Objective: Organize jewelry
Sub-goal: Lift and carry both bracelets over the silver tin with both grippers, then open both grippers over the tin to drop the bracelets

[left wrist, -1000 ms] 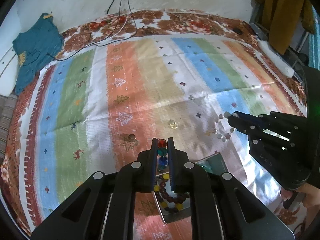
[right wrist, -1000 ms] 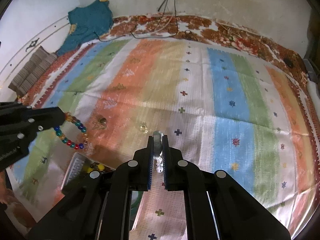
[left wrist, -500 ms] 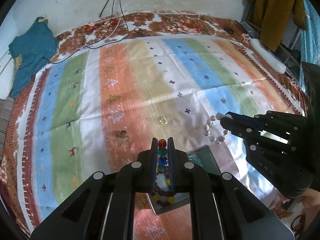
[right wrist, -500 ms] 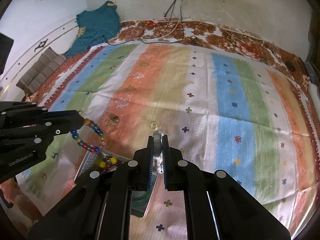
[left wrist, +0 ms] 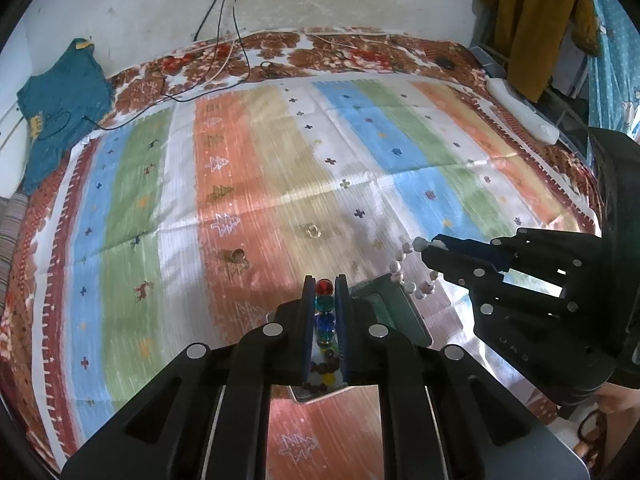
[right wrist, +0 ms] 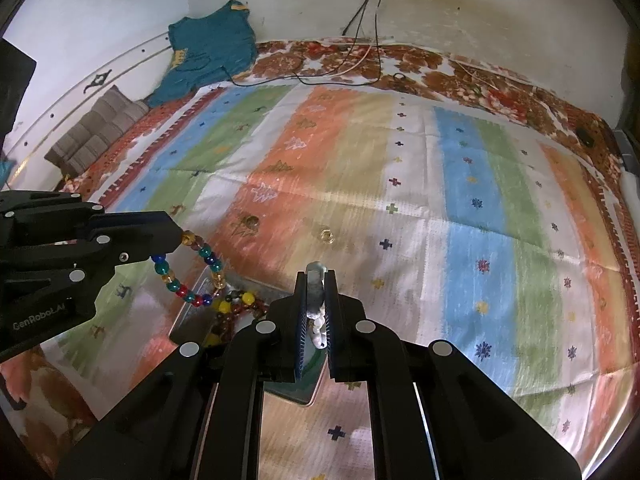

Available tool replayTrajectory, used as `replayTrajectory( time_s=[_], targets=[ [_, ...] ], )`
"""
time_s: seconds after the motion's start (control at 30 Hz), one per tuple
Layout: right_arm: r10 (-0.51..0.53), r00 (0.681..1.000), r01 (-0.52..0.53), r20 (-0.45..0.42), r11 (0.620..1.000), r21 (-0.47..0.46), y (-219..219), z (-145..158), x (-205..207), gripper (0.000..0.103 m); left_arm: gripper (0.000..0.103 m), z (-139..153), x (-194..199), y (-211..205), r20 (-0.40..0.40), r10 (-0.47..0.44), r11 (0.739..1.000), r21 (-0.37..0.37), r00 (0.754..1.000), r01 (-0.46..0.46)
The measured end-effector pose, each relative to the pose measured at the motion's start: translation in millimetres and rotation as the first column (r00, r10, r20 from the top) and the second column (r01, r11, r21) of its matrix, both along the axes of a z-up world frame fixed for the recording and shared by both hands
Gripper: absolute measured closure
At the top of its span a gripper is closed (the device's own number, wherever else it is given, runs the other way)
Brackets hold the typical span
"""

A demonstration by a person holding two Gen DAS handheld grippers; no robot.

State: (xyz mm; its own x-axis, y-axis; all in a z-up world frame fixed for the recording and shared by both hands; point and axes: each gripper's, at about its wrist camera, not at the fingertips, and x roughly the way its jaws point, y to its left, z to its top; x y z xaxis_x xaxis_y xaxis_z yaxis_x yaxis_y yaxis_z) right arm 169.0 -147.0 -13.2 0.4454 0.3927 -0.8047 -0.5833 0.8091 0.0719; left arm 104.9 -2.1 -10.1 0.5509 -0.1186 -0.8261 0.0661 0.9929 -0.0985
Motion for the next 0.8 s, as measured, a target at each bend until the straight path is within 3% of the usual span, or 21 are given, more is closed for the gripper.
replayTrajectory(
  time_s=[0.63, 0.8],
  targets=[
    [0.007, 1.0, -0.007, -0.027, 1.0, 0.017, -4.3, -4.1, -15.7, 0.094, 0.093, 1.2, -26.6, -3.9, 0.012, 0.004, 1.0, -0.006, 1.0, -0.004],
    [-0.017, 0.999, 0.016, -0.034, 1.0, -0.022, -5.0, -9.2, -11.7, 0.09, 0.083, 3.3, -27.0, 2.9, 0.007, 0.053, 0.999, -0.003, 0.999, -0.053]
  ],
)
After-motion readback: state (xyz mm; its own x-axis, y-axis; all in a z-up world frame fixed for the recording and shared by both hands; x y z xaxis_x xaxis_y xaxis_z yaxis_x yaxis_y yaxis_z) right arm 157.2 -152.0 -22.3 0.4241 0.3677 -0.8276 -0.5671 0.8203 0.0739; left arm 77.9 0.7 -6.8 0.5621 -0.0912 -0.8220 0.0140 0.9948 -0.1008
